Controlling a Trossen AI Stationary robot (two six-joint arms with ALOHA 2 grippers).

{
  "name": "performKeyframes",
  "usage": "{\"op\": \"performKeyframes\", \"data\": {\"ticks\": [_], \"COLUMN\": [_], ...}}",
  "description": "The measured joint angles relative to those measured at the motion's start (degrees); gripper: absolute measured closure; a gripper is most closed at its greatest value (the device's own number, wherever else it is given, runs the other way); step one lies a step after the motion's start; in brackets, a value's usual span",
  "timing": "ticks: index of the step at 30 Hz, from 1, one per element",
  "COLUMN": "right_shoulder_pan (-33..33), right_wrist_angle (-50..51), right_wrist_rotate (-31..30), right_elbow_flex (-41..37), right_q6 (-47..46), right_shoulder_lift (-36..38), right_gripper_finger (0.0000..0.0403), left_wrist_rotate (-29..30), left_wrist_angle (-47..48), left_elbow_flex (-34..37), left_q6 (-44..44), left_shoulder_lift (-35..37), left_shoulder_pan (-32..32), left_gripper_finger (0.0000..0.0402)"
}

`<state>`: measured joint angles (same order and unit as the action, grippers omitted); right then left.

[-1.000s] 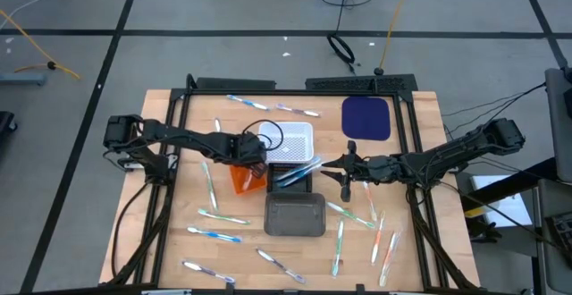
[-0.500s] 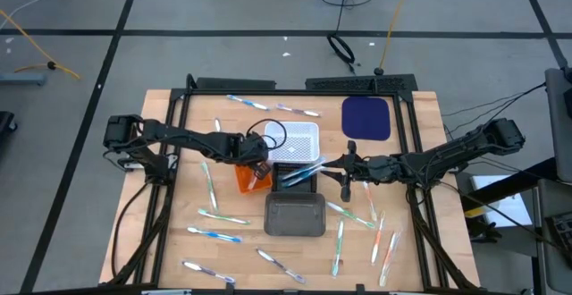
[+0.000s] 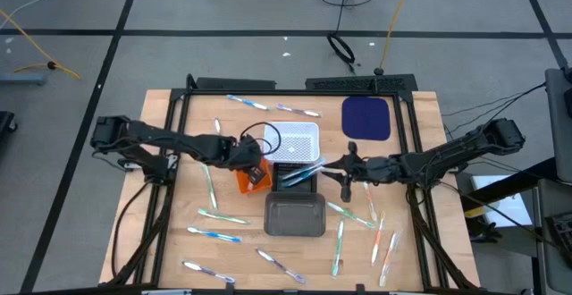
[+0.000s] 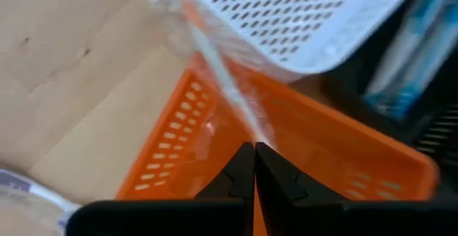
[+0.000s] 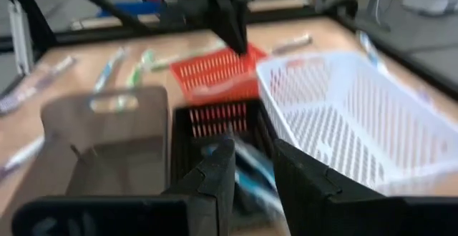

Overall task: Pick & Place Toothbrushes
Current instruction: Put the top orange toothbrush into the white basket

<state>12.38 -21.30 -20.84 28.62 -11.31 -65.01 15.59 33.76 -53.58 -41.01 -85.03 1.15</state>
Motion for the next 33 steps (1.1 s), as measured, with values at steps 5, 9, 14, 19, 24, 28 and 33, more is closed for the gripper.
{"op": "performKeyframes", "data": {"ticks": [5,9,14,19,24,28,33], "right_shoulder_pan": [0.0,0.64,2.99,5.58,6.94,7.28,7.26], "right_wrist_angle": [8.09,16.89,28.89,40.78,48.25,52.53,58.26], "right_wrist_rotate": [0.02,0.09,0.15,1.48,6.21,9.4,12.67], "right_elbow_flex": [0.02,0.02,0.02,0.02,0.02,0.02,0.02], "right_q6": [-7.89,-13.57,-20.12,-29.59,-37.37,-41.85,-47.68], "right_shoulder_lift": [1.51,4.29,8.24,11.48,12.73,12.74,12.74], "right_gripper_finger": [0.0316,0.0316,0.0316,0.0316,0.0316,0.0316,0.0316], "left_wrist_rotate": [0.0,2.52,5.97,6.51,6.84,6.87,6.88], "left_wrist_angle": [-0.55,-1.81,-2.64,-4.25,-5.73,-7.78,-8.9], "left_elbow_flex": [0.0,0.0,0.0,0.02,0.0,0.0,0.0], "left_q6": [0.18,0.21,1.87,2.33,3.0,3.69,4.2], "left_shoulder_lift": [3.9,6.02,6.12,5.87,5.87,5.87,5.87], "left_shoulder_pan": [3.11,5.68,7.78,8.08,8.49,8.74,8.79], "left_gripper_finger": [0.0392,0.0392,0.0392,0.0392,0.0392,0.0392,0.0392]}}
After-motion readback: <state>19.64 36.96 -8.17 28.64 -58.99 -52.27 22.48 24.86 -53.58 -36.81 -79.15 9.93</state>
